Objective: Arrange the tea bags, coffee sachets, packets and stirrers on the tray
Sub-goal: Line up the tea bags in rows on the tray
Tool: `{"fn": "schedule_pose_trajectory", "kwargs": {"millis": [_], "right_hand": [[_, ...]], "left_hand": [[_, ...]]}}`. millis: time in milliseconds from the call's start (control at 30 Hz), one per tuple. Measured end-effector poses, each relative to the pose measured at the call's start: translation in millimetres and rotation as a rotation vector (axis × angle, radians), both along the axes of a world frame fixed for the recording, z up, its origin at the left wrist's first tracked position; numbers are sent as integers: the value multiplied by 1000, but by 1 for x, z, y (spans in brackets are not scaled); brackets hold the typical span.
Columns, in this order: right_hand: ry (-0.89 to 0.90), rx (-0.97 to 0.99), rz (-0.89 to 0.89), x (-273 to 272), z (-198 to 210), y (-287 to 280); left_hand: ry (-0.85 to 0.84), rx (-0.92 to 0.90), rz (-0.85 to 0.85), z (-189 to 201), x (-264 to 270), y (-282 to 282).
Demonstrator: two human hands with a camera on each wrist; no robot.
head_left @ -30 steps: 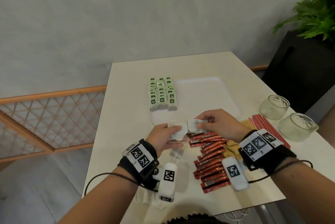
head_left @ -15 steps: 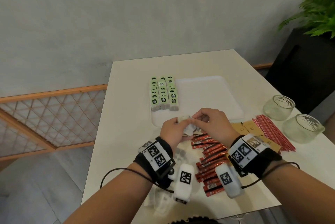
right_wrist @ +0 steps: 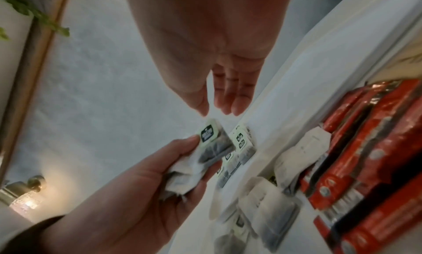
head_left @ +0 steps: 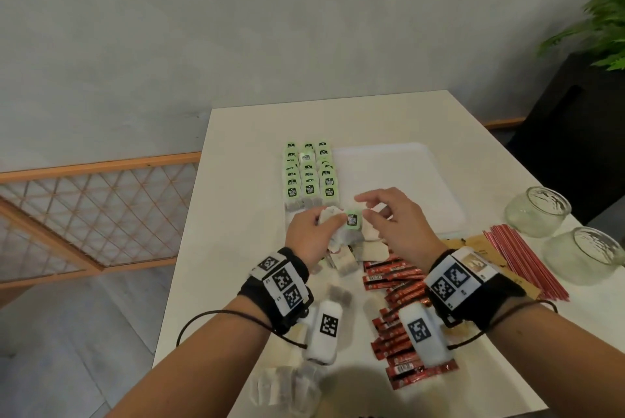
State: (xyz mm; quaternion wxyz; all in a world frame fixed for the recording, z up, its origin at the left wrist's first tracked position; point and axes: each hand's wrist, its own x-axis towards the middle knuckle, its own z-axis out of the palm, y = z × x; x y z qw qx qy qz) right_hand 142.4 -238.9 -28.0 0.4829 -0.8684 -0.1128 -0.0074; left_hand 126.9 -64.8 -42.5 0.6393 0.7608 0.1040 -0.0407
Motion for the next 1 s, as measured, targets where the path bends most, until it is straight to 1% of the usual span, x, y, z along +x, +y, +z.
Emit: {"fn": "schedule_pose_trajectory", "kwargs": {"millis": [100,200,267,333,400,467,600,700,867,933,1000], "right_hand": [[134,-46,97,16,-2,7],[262,23,188,35,-6,19],[304,43,219,48,-11,28],[320,18,228,61,-17,37],[316,-30,215,74,-24,46],[284,-95,200,85,-29,55],[173,-175,164,103,-33,71],[150,-169,141,113,-32,79],[143,-177,139,123,-28,83],[146,-135,114,123,-27,82],[144,-58,72,118,-26,78]], "left_hand": [[12,30,-41,-3,-1,10],[78,-4,-54,-4,1,22],[122,-47,-10,-6,5,35],[166,-151,56,-6,7,50],[204,-239,133,-7,8,64],[230,-278,191,-9,9,76],[260,-242,210,-16,10,88],[298,-308,210,-17,13,90],[322,-523,149,-13,20,87],[311,-590,131,-10,22,85],[293,-620,125,-7,21,82]]}}
